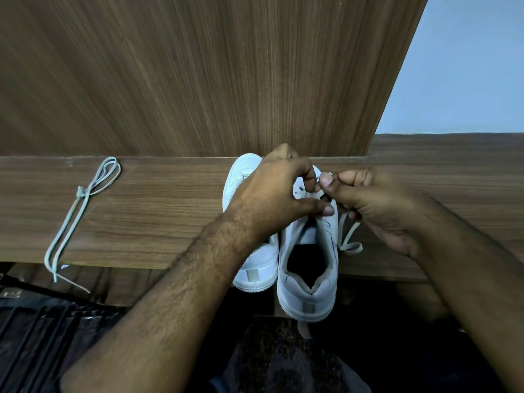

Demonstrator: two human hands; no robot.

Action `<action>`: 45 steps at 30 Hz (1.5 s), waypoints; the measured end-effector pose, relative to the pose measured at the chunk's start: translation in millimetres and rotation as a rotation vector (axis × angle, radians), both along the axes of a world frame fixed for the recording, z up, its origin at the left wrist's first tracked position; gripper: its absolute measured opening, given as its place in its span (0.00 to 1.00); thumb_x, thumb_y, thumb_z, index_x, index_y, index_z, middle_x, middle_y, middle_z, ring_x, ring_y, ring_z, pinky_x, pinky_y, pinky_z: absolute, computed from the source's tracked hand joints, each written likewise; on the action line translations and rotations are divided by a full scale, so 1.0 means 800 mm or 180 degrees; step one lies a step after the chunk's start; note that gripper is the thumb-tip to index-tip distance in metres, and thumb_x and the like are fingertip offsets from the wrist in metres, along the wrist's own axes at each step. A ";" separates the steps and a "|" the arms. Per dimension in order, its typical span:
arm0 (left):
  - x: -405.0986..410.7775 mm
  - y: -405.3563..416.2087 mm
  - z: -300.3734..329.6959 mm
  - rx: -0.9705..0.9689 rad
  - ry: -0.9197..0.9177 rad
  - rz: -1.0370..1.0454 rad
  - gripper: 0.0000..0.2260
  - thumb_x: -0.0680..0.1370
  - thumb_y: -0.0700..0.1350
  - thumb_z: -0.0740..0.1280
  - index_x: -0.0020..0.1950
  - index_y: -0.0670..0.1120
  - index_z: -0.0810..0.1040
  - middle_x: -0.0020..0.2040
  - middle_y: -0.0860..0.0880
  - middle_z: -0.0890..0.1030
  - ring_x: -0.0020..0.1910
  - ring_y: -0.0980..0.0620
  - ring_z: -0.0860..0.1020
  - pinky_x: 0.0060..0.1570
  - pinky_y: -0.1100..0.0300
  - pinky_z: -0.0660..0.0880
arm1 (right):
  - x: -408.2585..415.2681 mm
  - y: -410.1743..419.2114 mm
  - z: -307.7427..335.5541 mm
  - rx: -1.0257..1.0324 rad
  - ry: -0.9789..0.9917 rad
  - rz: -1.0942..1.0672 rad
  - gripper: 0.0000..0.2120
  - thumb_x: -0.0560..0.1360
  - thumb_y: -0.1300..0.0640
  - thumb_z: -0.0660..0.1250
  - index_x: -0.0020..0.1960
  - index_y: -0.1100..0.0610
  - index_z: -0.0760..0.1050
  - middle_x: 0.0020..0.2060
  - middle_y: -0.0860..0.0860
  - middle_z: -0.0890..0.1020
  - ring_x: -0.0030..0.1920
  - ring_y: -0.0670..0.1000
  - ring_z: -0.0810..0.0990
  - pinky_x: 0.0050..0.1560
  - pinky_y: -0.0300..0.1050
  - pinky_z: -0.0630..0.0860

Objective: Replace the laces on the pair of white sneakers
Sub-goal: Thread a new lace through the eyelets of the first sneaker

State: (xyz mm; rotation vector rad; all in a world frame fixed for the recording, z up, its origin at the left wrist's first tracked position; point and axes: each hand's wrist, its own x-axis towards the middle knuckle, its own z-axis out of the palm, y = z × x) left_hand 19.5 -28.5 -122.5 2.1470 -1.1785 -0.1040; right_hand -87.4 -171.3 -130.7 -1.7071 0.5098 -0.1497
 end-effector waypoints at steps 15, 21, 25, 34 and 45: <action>0.007 0.010 0.037 -0.2346 0.3520 0.0292 0.28 0.82 0.67 0.51 0.69 0.48 0.73 0.52 0.50 0.78 0.56 0.47 0.78 0.46 0.55 0.76 | 0.003 -0.011 -0.011 -0.2143 0.0993 0.0121 0.19 0.78 0.42 0.66 0.33 0.51 0.76 0.22 0.46 0.71 0.25 0.47 0.70 0.28 0.41 0.63; 0.017 0.010 0.013 -0.0826 0.2399 0.1106 0.36 0.80 0.70 0.45 0.82 0.54 0.37 0.44 0.42 0.86 0.39 0.45 0.86 0.39 0.57 0.79 | 0.004 -0.015 -0.019 -0.2360 0.1485 0.0367 0.23 0.79 0.43 0.65 0.30 0.54 0.73 0.26 0.49 0.74 0.30 0.48 0.73 0.34 0.43 0.67; 0.033 0.021 0.020 -0.1538 0.2307 0.1515 0.30 0.83 0.65 0.49 0.81 0.58 0.44 0.40 0.44 0.85 0.29 0.47 0.83 0.23 0.66 0.68 | 0.003 -0.017 -0.023 -0.2421 0.1724 0.0508 0.23 0.80 0.43 0.64 0.30 0.54 0.73 0.30 0.50 0.78 0.34 0.50 0.75 0.40 0.44 0.70; 0.027 0.016 0.007 0.0006 0.1826 0.1314 0.29 0.72 0.72 0.65 0.59 0.51 0.77 0.68 0.39 0.74 0.58 0.44 0.81 0.63 0.46 0.77 | 0.004 -0.011 -0.009 0.0506 0.0636 -0.0317 0.15 0.80 0.47 0.65 0.39 0.54 0.79 0.30 0.46 0.76 0.29 0.43 0.69 0.28 0.37 0.67; -0.004 0.007 0.011 0.0186 0.1847 0.0271 0.20 0.79 0.60 0.67 0.51 0.43 0.76 0.36 0.45 0.86 0.25 0.51 0.76 0.22 0.68 0.66 | 0.007 -0.007 -0.005 0.1191 0.0295 -0.0379 0.12 0.76 0.45 0.69 0.42 0.53 0.80 0.31 0.45 0.77 0.28 0.42 0.69 0.26 0.36 0.68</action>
